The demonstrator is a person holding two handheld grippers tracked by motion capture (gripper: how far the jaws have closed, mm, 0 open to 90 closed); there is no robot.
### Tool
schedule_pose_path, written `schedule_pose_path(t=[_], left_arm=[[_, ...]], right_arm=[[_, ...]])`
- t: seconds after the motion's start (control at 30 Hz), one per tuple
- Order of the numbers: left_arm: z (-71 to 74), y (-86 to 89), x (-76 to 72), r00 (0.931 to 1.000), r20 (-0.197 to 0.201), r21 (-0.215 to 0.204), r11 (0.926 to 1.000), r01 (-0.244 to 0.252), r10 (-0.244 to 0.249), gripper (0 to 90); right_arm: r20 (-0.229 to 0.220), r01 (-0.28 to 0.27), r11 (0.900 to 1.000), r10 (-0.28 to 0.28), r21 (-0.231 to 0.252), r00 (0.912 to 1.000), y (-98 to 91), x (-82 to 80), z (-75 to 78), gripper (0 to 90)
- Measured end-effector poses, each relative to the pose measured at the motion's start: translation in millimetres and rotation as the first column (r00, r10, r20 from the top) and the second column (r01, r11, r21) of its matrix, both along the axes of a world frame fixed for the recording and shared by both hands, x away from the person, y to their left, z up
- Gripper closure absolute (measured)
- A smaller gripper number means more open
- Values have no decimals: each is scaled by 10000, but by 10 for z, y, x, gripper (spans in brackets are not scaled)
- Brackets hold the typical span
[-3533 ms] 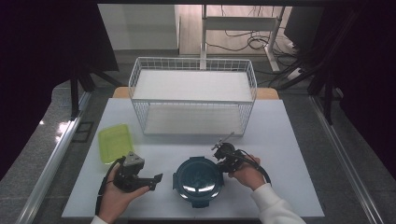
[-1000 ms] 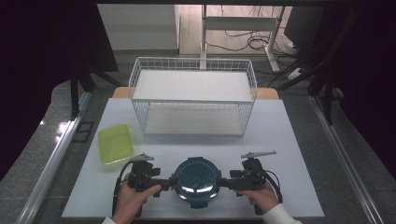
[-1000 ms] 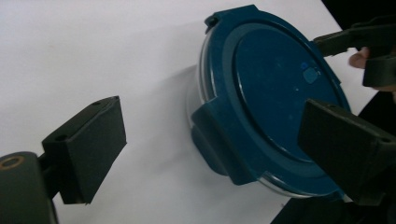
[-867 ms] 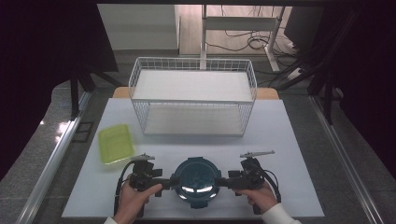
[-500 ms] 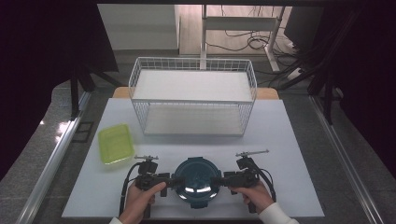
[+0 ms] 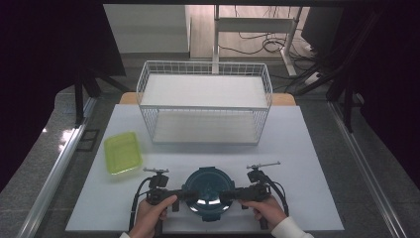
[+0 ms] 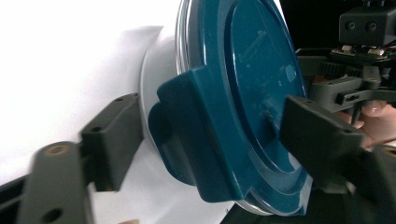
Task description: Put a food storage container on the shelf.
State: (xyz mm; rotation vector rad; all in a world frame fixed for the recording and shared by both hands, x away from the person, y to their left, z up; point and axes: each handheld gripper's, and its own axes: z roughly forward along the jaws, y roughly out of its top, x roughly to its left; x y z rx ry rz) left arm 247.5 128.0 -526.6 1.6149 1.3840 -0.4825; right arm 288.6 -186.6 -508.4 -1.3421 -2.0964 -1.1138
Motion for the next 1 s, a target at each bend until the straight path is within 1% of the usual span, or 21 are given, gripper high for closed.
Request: schedule_pose_path(t=[0.03, 0.13, 0.17, 0.2, 0.23, 0.27, 0.3, 0.37, 0.4, 0.43, 0.47, 0.5, 0.57, 0.63, 0.7, 0.8, 0.93, 0.97, 1.0], left_arm=[[-5, -8, -3, 9998, -181, -127, 9999, 64, -66, 268], [4, -2, -9, 9998, -189, -91, 10000, 29, -30, 280], [10, -2, -12, 9998, -211, -69, 10000, 1, -2, 292], [17, -5, -17, 9998, -206, -42, 10000, -57, 56, 292], [35, -1, -22, 9997, -219, 16, 9999, -122, 123, 309], [35, -1, -22, 9997, -219, 16, 9999, -122, 123, 317], [35, 4, -21, 9996, -249, -7, 9999, -134, 134, 317], [31, 23, -19, 9990, -383, -157, 9996, -234, 228, 336], [35, 27, -21, 9989, -397, -159, 9996, -243, 237, 343], [49, 21, -31, 9990, -349, -108, 9995, -285, 281, 349], [49, 21, -31, 9990, -349, -108, 9995, -285, 281, 353], [62, 17, -36, 9991, -314, -67, 9995, -294, 291, 358], [86, 7, -48, 9992, -231, 5, 9995, -324, 324, 362], [109, -2, -59, 9991, -182, 54, 9992, -385, 386, 375], [130, -5, -67, 9992, -127, 116, 9992, -373, 374, 378], [157, -10, -72, 9991, -52, 129, 9990, -420, 420, 401], [180, -15, -63, 9989, 44, 158, 9988, -459, 458, 409], [191, -18, -59, 9988, 114, 194, 9987, -477, 475, 412], [191, -18, -59, 9988, 114, 194, 9987, -477, 475, 413]], right_arm=[[-116, -10, 10000, 11, 82, 9999, 7, -4, -2, 237], [-189, 106, 9999, -105, 24, 9998, 14, -8, -4, 257], [-436, 374, 9992, -368, 117, 9984, -6, 0, 1, 289], [-436, 374, 9992, -368, 117, 9984, -6, 0, 1, 289], [-698, 567, 9980, -547, 264, 9961, -31, 7, -5, 314], [-698, 567, 9980, -547, 264, 9961, -31, 7, -5, 314], [-819, 672, 9972, -645, 313, 9946, -43, 10, -9, 322], [-903, 761, 9965, -726, 356, 9933, -54, 13, -15, 331], [-964, 833, 9958, -793, 385, 9922, -56, 14, -14, 336], [-1114, 1007, 9940, -954, 427, 9892, -65, 14, -13, 348], [-1114, 1007, 9940, -954, 427, 9892, -65, 14, -13, 348], [-1178, 1146, 9924, -1088, 441, 9871, -72, 5, -10, 354], [-1202, 1201, 9918, -1141, 437, 9862, -73, 1, -6, 356], [-1292, 1389, 9893, -1323, 438, 9828, -84, -13, 5, 363], [-1313, 1454, 9884, -1385, 447, 9816, -85, -19, 9, 366], [-1493, 1626, 9850, -1525, 577, 9770, -116, -15, 5, 377], [-1471, 1710, 9837, -1613, 559, 9759, -117, -19, 30, 382], [-1380, 1705, 9839, -1619, 529, 9771, -119, -19, 41, 385], [-1380, 1705, 9839, -1619, 529, 9771, -119, -19, 41, 385]])
